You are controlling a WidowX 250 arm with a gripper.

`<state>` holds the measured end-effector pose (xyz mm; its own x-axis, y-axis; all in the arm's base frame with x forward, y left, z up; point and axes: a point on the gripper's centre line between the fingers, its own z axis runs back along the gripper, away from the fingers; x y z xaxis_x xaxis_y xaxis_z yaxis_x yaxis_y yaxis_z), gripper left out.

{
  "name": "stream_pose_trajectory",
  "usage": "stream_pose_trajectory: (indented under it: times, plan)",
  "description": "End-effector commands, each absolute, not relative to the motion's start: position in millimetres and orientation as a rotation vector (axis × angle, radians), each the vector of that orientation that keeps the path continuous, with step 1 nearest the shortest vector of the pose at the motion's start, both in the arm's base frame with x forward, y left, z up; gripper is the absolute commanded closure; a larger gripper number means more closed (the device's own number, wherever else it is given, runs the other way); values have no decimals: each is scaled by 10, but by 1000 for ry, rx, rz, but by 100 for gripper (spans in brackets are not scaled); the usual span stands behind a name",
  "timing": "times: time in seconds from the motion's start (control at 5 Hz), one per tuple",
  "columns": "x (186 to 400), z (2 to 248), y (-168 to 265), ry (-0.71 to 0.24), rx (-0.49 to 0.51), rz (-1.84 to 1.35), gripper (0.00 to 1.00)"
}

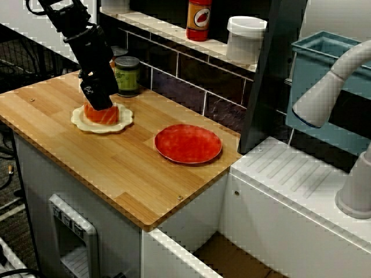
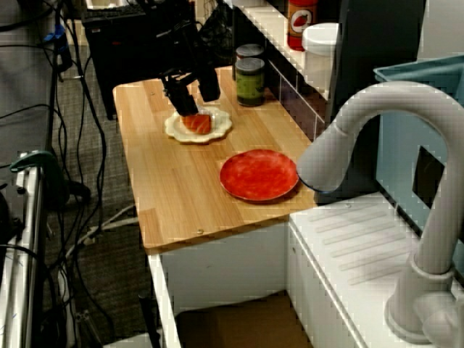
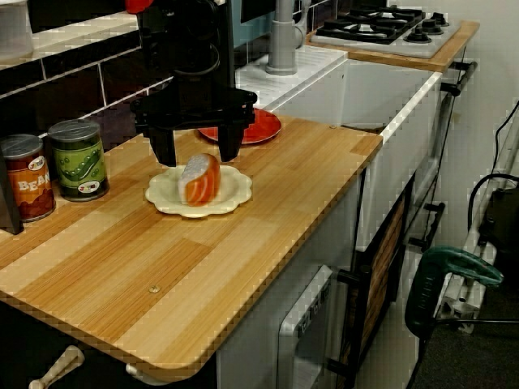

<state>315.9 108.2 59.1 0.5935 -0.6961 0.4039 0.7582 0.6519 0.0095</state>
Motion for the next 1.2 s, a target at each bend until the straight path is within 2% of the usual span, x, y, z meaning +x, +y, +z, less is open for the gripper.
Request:
stream_pose_trajectory:
  times: [0.0,0.8,1.0]
  plan:
    - [3175,758,1215,-410,-94,-842,0]
    - [3187,657,1271,-470,-48,-805,0]
    - [3171,651,1271,-474,-28,-783,82]
